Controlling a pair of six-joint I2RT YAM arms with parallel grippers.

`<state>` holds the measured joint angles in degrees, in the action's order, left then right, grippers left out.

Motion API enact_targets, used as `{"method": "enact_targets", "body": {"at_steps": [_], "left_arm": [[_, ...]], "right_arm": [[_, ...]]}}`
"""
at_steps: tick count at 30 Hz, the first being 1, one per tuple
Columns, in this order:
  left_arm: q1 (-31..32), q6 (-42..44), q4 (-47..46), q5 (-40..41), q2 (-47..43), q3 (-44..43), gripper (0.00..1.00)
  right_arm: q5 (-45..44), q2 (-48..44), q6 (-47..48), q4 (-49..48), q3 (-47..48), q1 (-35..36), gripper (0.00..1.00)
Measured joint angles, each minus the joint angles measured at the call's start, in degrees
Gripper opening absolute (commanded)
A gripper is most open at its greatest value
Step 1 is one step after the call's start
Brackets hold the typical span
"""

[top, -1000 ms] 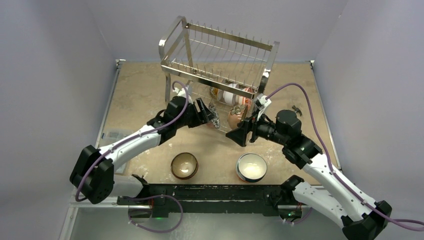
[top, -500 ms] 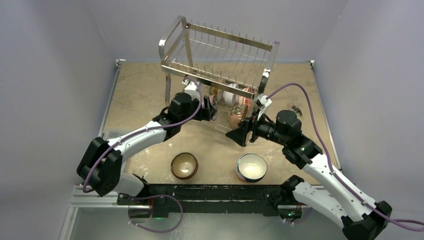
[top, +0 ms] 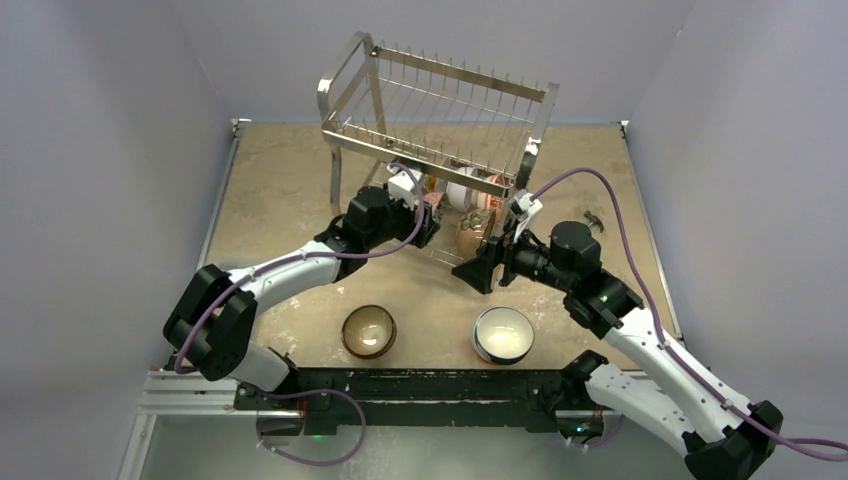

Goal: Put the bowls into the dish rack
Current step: Place the bowl in the dish rack.

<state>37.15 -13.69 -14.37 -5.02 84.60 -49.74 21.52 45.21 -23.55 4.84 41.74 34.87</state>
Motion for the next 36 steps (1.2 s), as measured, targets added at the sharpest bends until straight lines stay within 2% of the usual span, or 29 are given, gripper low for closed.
{"method": "enact_targets", "body": {"at_steps": [11,24,30,31,36], "left_arm": [[3.93,7.23,-2.49,-1.66,4.2,0.0,0.0],[6.58,6.84,-3.45,8.24,7.74,-1.2,0.0],[7.32,6.82,-3.32,8.41,8.46,-1.73,0.0],[7.41,6.8,-3.3,8.13,8.57,-1.81,0.02],[7.58,5.68,-3.28,6.49,8.74,-2.05,0.32]], "right_arm": [[-0.02,0.0,0.0,0.04,0.0,0.0,0.91],[-0.02,0.0,0.0,0.44,-0.31,0.0,0.91],[-0.02,0.0,0.0,0.52,-0.31,0.0,0.91],[-0.02,0.02,0.0,0.52,-0.31,0.0,0.91],[-0.02,0.04,0.0,0.52,-0.31,0.0,0.91]]}}
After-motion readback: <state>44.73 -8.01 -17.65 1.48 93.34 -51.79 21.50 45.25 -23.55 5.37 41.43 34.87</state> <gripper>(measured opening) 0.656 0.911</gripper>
